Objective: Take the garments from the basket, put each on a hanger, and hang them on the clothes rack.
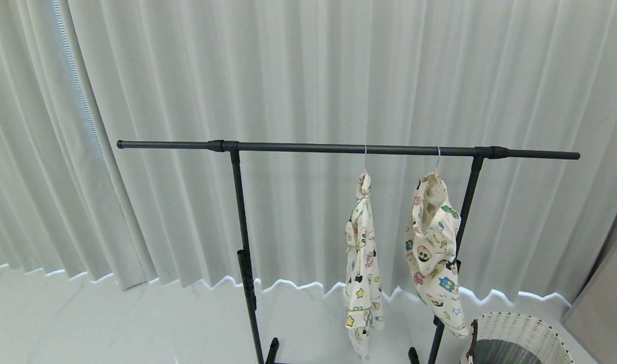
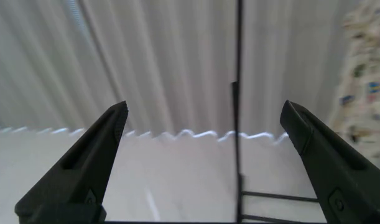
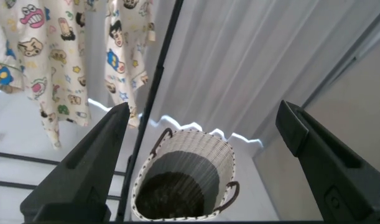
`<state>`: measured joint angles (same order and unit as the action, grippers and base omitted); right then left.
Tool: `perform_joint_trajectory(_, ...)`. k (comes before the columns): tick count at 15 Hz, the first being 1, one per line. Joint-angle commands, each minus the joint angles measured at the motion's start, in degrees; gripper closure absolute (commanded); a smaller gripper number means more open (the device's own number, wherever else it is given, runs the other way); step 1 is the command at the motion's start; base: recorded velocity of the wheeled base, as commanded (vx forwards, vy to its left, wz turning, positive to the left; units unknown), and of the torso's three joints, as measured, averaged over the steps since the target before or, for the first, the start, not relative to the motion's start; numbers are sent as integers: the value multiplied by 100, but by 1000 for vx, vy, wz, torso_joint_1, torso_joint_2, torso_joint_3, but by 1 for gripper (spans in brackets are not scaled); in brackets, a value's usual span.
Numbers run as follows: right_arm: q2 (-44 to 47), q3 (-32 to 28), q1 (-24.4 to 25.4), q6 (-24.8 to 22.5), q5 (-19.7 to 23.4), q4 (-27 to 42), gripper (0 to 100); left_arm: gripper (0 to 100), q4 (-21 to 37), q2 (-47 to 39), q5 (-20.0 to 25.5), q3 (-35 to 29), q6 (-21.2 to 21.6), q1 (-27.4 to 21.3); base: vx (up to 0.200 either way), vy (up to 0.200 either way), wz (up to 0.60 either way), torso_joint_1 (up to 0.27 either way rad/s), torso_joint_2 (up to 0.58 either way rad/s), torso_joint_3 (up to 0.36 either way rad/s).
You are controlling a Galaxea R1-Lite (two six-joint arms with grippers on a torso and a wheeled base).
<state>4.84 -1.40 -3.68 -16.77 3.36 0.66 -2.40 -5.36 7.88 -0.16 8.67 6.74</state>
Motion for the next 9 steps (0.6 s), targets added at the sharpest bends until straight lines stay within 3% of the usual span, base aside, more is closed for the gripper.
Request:
perform_joint_trajectory(1, 26, 0, -1, -1, 24, -4, 0, 0, 20, -26, 522, 16, -269, 3, 0, 0, 0, 0, 0, 0)
perform_joint_trajectory(4, 8, 8, 25, 16, 59, -13, 0, 0, 179, -26, 803, -37, -392, 3, 0, 0, 0, 0, 0, 0)
perform_joint_trajectory(6, -273, 17, 482, 25, 94, -22, 0, 0, 196, -26, 803, -37, -489, -103, 0, 0, 0, 0, 0, 0)
perform_joint_trajectory(8, -335, 17, 438, 78, 112, -31, 0, 0, 214, 158, 803, -46, -524, -824, 0, 0, 0, 0, 0, 0)
perform_joint_trajectory(9, -449, 17, 412, 104, 103, -31, 0, 0, 214, 167, 812, -46, -533, -850, 0, 0, 0, 0, 0, 0)
